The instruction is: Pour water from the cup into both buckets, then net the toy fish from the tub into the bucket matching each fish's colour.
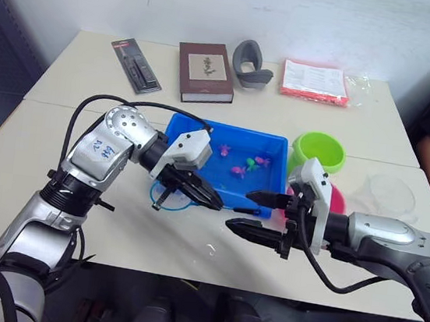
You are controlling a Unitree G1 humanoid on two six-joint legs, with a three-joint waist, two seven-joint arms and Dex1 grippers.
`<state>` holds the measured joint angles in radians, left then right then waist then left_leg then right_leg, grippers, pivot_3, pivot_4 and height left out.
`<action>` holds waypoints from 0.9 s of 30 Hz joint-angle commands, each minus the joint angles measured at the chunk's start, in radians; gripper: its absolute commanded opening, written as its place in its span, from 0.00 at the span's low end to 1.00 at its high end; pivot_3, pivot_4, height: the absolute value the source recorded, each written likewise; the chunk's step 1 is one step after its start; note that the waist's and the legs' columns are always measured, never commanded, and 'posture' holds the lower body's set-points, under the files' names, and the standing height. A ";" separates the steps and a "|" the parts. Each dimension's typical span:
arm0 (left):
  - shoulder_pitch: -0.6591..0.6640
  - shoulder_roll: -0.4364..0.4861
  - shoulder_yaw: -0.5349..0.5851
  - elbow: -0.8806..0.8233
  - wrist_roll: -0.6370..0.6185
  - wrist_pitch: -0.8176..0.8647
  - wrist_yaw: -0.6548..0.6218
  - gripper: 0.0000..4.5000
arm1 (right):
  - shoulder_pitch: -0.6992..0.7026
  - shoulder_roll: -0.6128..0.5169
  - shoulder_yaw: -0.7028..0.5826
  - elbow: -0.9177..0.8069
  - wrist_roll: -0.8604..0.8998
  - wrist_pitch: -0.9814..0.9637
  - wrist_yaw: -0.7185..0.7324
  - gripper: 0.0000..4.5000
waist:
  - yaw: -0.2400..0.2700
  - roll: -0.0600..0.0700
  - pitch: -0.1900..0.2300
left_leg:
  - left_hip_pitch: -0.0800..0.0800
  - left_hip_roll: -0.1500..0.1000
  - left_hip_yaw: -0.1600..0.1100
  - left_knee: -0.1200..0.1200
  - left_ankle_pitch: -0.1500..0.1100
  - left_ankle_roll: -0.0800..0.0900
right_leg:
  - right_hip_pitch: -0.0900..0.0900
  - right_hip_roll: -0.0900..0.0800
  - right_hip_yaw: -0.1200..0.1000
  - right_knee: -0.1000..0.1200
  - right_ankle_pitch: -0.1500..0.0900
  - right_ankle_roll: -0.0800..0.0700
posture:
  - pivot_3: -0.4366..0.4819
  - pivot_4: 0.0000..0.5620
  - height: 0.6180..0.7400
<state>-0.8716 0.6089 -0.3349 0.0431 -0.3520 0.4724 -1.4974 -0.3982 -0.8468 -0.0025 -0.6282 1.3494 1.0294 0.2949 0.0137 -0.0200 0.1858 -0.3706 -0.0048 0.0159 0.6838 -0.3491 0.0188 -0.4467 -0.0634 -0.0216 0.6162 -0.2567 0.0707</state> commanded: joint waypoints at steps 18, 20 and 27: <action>0.008 -0.024 0.002 -0.030 0.002 0.005 0.005 0.00 | -0.035 0.036 0.014 -0.020 0.004 0.013 0.021 0.02 | 0.005 0.000 0.000 | 0.000 0.000 0.000 0.000 0.000 0.000 | 0.000 0.000 0.000 0.001 0.000 0.000 | 0.48 0.27 1.00; 0.011 -0.020 0.004 -0.033 -0.005 0.013 -0.004 0.00 | -0.036 0.037 0.014 -0.023 0.001 0.010 0.023 0.02 | 0.005 0.000 0.000 | 0.000 0.000 0.000 0.000 0.000 0.000 | 0.000 0.000 0.000 0.001 0.000 0.000 | 0.48 0.27 1.00; 0.001 -0.031 0.164 0.024 -0.113 0.015 0.028 0.49 | -0.031 0.019 -0.023 -0.051 0.012 -0.006 0.029 0.00 | 0.005 0.000 0.000 | 0.000 0.000 0.000 0.000 0.000 -0.001 | 0.000 0.000 0.000 0.001 0.000 0.000 | 0.48 0.27 1.00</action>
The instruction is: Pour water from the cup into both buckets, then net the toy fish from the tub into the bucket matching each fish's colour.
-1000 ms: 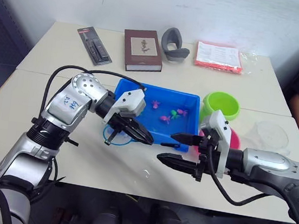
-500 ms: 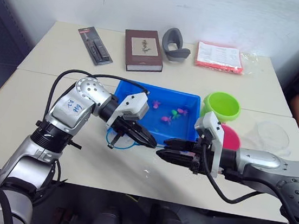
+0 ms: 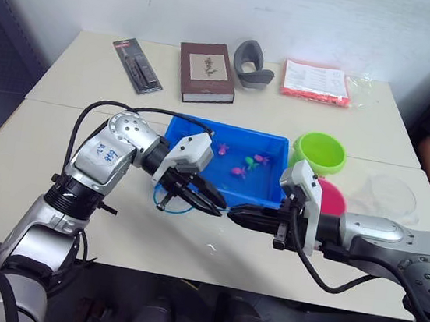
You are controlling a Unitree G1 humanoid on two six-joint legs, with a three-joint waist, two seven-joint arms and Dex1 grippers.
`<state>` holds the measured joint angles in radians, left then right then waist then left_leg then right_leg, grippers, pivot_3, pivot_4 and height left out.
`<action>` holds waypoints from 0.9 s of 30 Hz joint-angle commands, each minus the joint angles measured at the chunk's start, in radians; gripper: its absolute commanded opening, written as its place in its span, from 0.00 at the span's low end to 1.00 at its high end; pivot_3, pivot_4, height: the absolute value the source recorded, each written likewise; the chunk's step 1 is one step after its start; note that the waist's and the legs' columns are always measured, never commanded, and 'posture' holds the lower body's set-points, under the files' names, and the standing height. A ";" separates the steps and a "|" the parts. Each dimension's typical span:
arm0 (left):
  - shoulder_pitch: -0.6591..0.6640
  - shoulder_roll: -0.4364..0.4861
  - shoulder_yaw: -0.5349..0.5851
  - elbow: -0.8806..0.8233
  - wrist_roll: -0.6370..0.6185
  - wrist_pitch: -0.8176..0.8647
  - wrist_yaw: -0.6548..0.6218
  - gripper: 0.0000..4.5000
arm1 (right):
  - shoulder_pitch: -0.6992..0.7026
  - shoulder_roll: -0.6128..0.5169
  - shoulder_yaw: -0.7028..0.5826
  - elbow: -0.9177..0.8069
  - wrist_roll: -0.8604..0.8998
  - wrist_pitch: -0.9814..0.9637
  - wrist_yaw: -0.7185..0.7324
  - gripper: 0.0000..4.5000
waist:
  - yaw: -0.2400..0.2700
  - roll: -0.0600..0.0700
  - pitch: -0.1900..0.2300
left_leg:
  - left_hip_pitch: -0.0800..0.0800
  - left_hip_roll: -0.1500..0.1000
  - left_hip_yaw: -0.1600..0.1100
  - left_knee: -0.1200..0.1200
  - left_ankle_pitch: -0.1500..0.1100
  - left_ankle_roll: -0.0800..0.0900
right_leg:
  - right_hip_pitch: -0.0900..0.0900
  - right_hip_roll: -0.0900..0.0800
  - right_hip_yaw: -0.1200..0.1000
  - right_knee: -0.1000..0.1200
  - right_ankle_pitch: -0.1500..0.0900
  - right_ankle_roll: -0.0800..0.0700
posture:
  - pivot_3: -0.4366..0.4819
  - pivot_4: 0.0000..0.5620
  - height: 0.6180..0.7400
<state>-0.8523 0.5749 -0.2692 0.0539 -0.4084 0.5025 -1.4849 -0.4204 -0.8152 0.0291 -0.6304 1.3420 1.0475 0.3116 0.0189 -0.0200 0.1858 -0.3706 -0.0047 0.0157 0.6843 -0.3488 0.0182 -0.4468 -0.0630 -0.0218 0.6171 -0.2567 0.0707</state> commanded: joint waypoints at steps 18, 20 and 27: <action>0.291 0.239 0.475 0.257 -0.055 -0.177 0.173 0.99 | 0.362 -0.118 -0.381 -0.133 0.207 -0.129 -0.258 0.00 | 0.003 0.000 0.000 | 0.001 0.000 0.001 0.000 0.000 -0.001 | 0.000 -0.003 0.000 0.001 0.000 0.000 | 0.48 0.27 1.00; 0.328 0.222 0.481 0.228 -0.054 -0.190 0.205 0.99 | 0.352 -0.111 -0.375 -0.097 0.201 -0.144 -0.324 0.00 | 0.005 -0.001 -0.001 | 0.001 0.000 0.000 0.000 0.000 -0.001 | 0.001 -0.004 0.000 -0.001 0.000 0.001 | 0.48 0.27 1.00; 0.366 0.124 0.450 0.123 -0.054 -0.169 0.306 0.99 | 0.207 -0.056 -0.246 0.036 0.169 -0.135 -0.461 0.00 | 0.002 -0.001 -0.001 | 0.002 0.000 -0.001 0.000 0.001 -0.001 | 0.001 -0.005 0.000 -0.004 0.001 0.001 | 0.48 0.27 1.00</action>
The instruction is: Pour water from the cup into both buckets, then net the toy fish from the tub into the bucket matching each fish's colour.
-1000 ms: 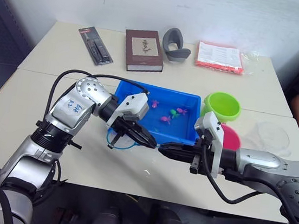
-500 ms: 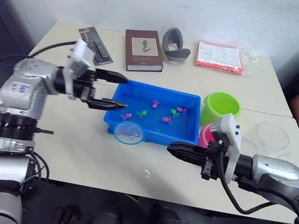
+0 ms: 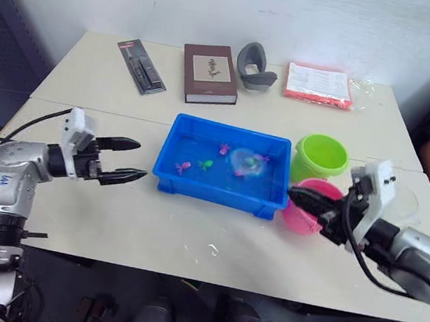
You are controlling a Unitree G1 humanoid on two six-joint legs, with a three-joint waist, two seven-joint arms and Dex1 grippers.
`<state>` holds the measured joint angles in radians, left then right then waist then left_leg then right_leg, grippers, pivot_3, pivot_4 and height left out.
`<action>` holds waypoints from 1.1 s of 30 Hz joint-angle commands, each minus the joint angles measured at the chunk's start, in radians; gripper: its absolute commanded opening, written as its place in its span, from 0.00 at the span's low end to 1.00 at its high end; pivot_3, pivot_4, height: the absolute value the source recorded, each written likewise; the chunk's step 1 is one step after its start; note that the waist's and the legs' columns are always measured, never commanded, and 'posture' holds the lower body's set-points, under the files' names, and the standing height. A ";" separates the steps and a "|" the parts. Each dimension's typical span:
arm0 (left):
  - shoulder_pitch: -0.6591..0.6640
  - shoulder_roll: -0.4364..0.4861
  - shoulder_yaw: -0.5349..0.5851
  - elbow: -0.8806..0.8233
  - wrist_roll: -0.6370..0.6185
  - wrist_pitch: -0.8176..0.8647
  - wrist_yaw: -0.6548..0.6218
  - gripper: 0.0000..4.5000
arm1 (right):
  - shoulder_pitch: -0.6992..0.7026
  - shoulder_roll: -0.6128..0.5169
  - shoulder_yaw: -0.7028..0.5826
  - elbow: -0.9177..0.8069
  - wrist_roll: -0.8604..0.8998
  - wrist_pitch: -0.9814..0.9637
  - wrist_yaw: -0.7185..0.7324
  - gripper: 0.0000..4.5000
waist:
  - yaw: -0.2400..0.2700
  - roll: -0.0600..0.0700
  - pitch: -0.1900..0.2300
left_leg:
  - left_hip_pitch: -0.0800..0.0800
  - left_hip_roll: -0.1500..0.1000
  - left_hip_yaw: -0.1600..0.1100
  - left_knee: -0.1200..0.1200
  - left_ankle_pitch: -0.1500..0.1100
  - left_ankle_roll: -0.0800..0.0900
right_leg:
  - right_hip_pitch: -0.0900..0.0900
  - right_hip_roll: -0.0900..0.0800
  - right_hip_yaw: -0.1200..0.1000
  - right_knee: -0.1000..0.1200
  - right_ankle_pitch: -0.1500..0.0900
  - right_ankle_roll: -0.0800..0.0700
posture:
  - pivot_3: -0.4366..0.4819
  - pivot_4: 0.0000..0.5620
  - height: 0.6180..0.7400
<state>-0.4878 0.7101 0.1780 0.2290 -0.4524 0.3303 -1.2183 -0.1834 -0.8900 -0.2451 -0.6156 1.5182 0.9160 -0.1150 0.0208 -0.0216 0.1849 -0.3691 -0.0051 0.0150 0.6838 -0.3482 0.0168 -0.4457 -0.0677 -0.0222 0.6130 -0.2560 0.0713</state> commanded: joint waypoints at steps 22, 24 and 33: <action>-0.002 -0.095 -0.055 -0.118 -0.012 0.018 0.105 0.99 | -0.277 0.234 0.180 0.340 -0.270 0.049 -0.028 0.00 | -0.022 0.000 0.000 | -0.001 0.000 0.001 0.000 0.000 0.001 | -0.001 0.000 0.001 0.006 0.000 0.000 | 0.48 0.27 1.00; -0.002 -0.097 -0.057 -0.117 -0.011 0.015 0.106 0.99 | -0.282 0.249 0.183 0.353 -0.296 0.064 -0.012 0.00 | -0.022 0.000 0.000 | 0.000 0.000 0.001 0.000 0.000 0.001 | -0.001 0.000 0.001 0.006 0.000 0.000 | 0.48 0.27 1.00; 0.010 -0.107 -0.060 -0.136 -0.011 0.012 0.119 0.99 | -0.297 0.308 0.169 0.369 -0.344 0.157 0.013 0.00 | -0.022 0.000 0.000 | -0.001 0.000 0.001 0.000 0.000 0.001 | -0.001 0.000 0.001 0.006 0.000 0.000 | 0.48 0.27 1.00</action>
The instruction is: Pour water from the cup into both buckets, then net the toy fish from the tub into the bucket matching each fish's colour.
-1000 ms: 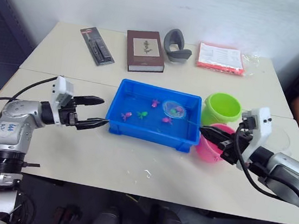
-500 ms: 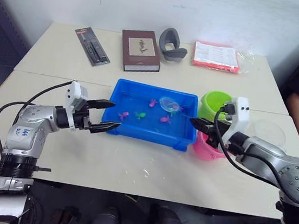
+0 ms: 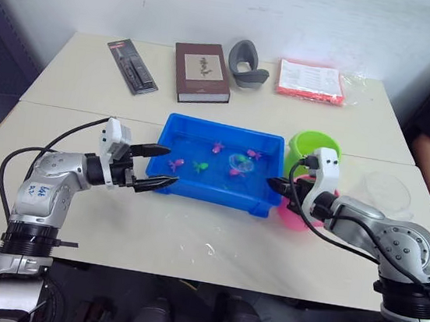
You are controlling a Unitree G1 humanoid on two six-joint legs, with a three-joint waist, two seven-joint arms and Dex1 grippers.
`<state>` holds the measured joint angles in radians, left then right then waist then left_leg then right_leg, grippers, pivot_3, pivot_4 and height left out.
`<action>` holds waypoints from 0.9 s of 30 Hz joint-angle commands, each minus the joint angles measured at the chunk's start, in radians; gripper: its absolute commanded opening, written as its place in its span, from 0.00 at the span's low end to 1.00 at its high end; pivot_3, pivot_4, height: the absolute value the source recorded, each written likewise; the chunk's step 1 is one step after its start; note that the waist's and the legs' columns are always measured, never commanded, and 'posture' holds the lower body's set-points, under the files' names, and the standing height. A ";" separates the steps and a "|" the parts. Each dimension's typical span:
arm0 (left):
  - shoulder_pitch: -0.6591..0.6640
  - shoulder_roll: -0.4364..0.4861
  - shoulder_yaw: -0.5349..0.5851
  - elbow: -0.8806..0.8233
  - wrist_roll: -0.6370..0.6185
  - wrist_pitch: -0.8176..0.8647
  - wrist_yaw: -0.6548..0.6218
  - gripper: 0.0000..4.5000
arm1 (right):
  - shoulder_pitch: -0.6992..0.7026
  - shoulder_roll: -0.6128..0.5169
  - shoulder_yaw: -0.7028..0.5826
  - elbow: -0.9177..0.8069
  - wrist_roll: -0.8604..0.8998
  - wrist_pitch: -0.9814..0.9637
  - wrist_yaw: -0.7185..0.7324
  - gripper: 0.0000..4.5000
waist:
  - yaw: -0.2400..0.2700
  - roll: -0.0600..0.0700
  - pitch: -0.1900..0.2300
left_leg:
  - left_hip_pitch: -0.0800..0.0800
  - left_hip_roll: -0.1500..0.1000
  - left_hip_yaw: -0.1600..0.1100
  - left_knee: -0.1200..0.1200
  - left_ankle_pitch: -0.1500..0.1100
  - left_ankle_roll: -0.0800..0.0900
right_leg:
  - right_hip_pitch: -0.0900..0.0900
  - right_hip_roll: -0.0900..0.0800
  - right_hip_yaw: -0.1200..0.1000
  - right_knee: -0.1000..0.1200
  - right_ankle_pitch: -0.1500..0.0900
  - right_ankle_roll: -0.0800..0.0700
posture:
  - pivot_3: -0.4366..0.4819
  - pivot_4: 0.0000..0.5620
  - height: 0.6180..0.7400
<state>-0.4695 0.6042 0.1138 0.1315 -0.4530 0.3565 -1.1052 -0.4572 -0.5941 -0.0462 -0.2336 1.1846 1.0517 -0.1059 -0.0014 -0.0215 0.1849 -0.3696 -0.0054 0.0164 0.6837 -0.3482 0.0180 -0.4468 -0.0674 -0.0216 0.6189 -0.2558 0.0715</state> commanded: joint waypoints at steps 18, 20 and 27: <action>-0.004 -0.005 -0.006 -0.019 -0.011 -0.034 0.000 0.99 | -0.097 0.136 -0.157 0.094 -0.079 0.118 -0.117 0.00 | -0.001 0.000 0.000 | 0.000 0.000 0.000 0.000 0.000 -0.001 | 0.000 0.000 0.000 0.000 0.000 0.000 | 0.48 0.27 1.00; -0.003 -0.007 -0.007 -0.012 -0.010 -0.041 -0.002 0.99 | -0.105 0.142 -0.164 0.100 -0.094 0.123 -0.120 0.00 | -0.002 0.000 0.000 | 0.000 0.000 0.000 0.000 0.000 0.000 | 0.000 0.000 0.000 0.000 0.000 0.000 | 0.48 0.27 1.00; -0.002 -0.012 -0.008 -0.004 -0.008 -0.052 -0.004 0.99 | -0.092 0.115 -0.095 0.042 -0.253 0.022 0.001 0.00 | -0.002 0.000 0.000 | 0.000 0.000 0.000 0.000 0.000 0.000 | 0.000 0.000 0.000 0.000 0.000 0.000 | 0.48 0.27 1.00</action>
<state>-0.4693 0.5958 0.0987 0.1342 -0.4530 0.3229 -1.1061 -0.5531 -0.4598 -0.1511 -0.1298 0.9810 1.1283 -0.1498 -0.0030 -0.0213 0.1849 -0.3698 -0.0056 0.0166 0.6835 -0.3483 0.0181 -0.4471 -0.0674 -0.0214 0.6190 -0.2558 0.0715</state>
